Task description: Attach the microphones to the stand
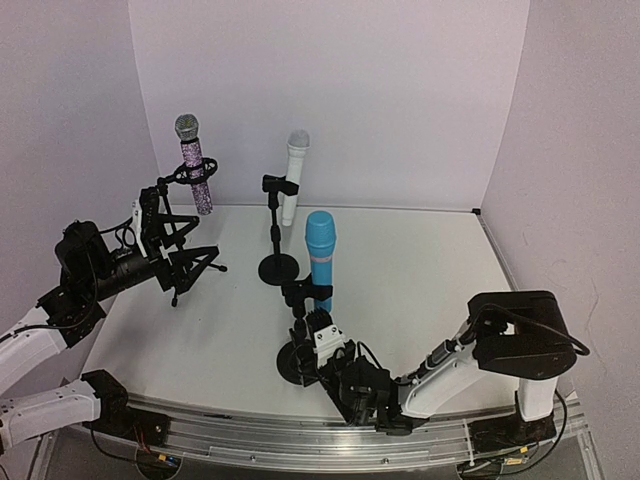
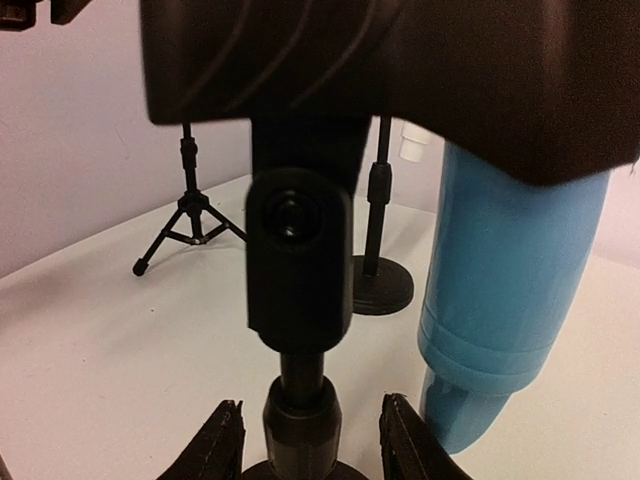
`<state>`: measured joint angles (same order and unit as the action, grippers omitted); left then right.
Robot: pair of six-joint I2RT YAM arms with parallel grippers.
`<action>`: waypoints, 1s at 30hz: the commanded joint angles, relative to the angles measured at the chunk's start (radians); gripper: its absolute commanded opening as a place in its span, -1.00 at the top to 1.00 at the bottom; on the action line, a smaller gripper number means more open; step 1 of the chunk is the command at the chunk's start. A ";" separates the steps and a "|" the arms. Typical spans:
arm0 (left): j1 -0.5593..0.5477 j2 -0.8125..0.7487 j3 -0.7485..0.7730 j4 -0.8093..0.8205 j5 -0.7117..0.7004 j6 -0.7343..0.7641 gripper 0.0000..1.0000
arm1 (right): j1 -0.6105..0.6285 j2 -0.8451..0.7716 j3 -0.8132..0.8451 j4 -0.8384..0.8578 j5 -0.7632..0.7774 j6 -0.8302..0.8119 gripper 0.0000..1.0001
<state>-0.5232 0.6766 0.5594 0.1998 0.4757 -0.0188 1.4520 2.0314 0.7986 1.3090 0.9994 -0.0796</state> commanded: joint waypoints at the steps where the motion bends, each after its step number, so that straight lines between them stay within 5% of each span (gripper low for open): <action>1: 0.004 0.006 -0.006 0.046 0.019 -0.018 -0.91 | -0.037 0.026 0.041 0.047 -0.004 -0.021 0.13; 12: 0.004 0.013 -0.002 0.048 0.020 -0.016 -0.91 | -0.058 0.069 0.075 0.046 -0.048 -0.037 0.36; 20: 0.004 0.011 -0.004 0.043 0.019 -0.009 -0.91 | -0.061 0.063 0.073 0.044 -0.001 -0.051 0.98; 30: 0.004 0.003 -0.001 0.035 0.017 0.000 -0.91 | -0.242 -0.001 0.143 0.045 0.007 -0.199 1.00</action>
<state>-0.5232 0.6891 0.5594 0.2100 0.4793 -0.0264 1.3331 2.0918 0.8899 1.2880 0.9887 -0.2064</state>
